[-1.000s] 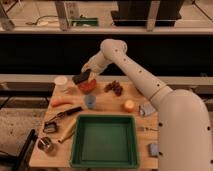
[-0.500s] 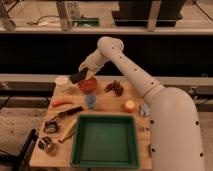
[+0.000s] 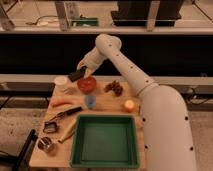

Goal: Place eraser in paper cup

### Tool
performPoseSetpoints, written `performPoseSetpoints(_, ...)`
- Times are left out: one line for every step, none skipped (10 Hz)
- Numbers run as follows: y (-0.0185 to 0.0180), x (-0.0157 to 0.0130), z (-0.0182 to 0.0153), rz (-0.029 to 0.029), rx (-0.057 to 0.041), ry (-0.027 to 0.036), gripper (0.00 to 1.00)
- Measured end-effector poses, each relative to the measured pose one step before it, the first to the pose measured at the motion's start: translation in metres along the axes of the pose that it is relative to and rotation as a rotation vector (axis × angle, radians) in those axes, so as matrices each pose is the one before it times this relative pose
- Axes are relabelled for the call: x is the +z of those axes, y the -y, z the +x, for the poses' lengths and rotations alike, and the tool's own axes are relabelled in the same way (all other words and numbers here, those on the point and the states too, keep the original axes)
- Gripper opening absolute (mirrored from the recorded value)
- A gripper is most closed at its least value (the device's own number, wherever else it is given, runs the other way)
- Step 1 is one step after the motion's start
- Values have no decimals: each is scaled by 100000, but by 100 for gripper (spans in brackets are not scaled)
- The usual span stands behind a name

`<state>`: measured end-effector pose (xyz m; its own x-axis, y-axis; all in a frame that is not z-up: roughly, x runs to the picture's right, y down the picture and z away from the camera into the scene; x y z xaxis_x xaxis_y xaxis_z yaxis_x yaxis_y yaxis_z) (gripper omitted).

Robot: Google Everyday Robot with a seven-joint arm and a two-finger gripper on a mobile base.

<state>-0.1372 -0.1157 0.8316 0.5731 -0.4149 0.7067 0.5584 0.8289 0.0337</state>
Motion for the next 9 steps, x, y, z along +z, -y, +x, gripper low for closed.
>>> performPoseSetpoints(1042, 534, -242, 772, -1837, -322, 11)
performPoseSetpoints(667, 562, -135, 562, -1995, -154, 10)
performPoseSetpoints(771, 571, -135, 859, -2394, -236, 4)
performPoseSetpoints(453, 454, -193, 534, -1486, -84, 1)
performPoseSetpoints(542, 531, -155, 868, -2626, -174, 0)
performPoseSetpoints(140, 100, 194, 312, -1024, -322, 0)
performPoseSetpoints(242, 315, 2, 198, -1152, 23, 0)
performPoseSetpoints(384, 406, -91, 219, -1276, 460, 0)
performPoseSetpoints(481, 639, -187, 48, -1747, 1276, 0)
